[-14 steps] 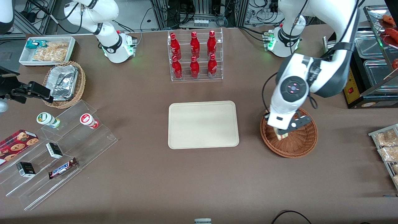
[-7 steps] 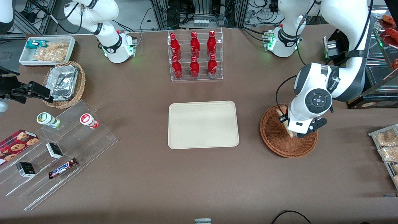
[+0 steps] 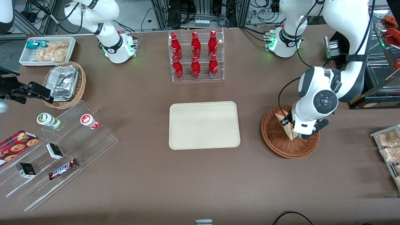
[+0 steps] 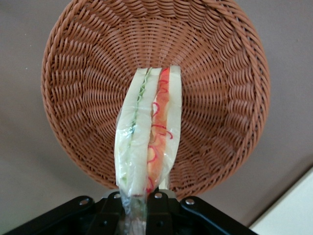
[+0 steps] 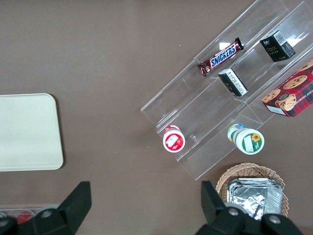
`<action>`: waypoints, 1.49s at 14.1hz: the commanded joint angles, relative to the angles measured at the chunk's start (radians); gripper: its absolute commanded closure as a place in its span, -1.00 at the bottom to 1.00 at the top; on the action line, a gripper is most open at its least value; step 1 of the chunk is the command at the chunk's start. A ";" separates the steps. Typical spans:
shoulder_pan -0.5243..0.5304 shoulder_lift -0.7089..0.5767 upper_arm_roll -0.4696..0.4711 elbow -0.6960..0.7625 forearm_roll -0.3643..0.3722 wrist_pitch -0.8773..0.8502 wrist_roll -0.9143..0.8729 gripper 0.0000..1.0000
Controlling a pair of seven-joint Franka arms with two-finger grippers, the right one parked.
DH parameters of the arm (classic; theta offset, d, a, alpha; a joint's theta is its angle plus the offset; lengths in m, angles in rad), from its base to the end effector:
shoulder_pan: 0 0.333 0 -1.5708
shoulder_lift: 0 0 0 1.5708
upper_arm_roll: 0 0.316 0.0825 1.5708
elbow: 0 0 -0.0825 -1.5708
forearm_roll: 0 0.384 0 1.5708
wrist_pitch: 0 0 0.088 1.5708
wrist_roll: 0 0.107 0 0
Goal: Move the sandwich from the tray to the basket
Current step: 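Lower the sandwich into the basket and open the left gripper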
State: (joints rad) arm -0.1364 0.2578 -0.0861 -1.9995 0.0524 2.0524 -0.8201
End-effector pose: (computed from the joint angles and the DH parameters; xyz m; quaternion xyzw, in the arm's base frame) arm 0.5608 -0.1227 0.3158 -0.9548 -0.2793 0.0827 0.0600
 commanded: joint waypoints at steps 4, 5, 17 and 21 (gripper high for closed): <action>0.006 -0.040 0.042 -0.120 -0.034 0.126 0.012 0.85; 0.006 -0.037 0.043 -0.125 -0.052 0.141 0.012 0.85; 0.009 0.054 0.045 -0.130 -0.068 0.204 0.012 0.76; 0.009 0.058 0.045 -0.124 -0.066 0.203 0.013 -0.31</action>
State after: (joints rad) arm -0.1361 0.2989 -0.0412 -2.1296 -0.0025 2.2320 -0.8201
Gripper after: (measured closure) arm 0.762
